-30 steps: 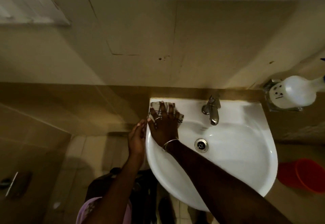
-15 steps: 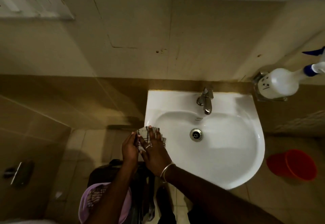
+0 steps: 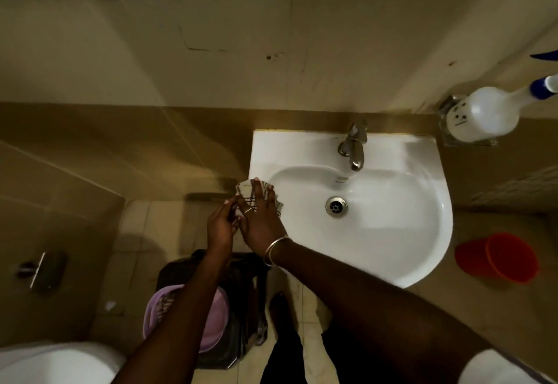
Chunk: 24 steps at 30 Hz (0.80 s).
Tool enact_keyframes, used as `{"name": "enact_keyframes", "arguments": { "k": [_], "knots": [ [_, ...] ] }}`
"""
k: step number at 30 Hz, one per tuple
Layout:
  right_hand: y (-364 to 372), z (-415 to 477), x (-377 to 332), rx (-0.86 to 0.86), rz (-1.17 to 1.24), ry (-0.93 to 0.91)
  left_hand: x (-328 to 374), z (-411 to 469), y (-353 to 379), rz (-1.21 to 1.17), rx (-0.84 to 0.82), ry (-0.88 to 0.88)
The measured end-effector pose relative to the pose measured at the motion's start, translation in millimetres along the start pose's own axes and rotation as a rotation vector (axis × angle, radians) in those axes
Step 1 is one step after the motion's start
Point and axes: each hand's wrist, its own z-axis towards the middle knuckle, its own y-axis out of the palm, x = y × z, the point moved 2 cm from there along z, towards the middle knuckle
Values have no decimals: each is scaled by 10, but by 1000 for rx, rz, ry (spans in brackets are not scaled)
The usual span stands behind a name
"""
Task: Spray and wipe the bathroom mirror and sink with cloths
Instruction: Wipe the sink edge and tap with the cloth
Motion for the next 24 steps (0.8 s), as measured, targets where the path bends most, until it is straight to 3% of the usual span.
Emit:
{"name": "enact_keyframes", "arguments": {
  "k": [11,19,24],
  "knots": [
    [-25,-1040,393,-136,-121,-185,-308,-490,148,152,-26,180],
    [-299,-1590,825,-181,-342,-382,-569,-1060,147,558,-125,529],
    [-517,-1873,1138,-187,-412,-478,-712,-1248,237,655,-185,571]
  ]
}}
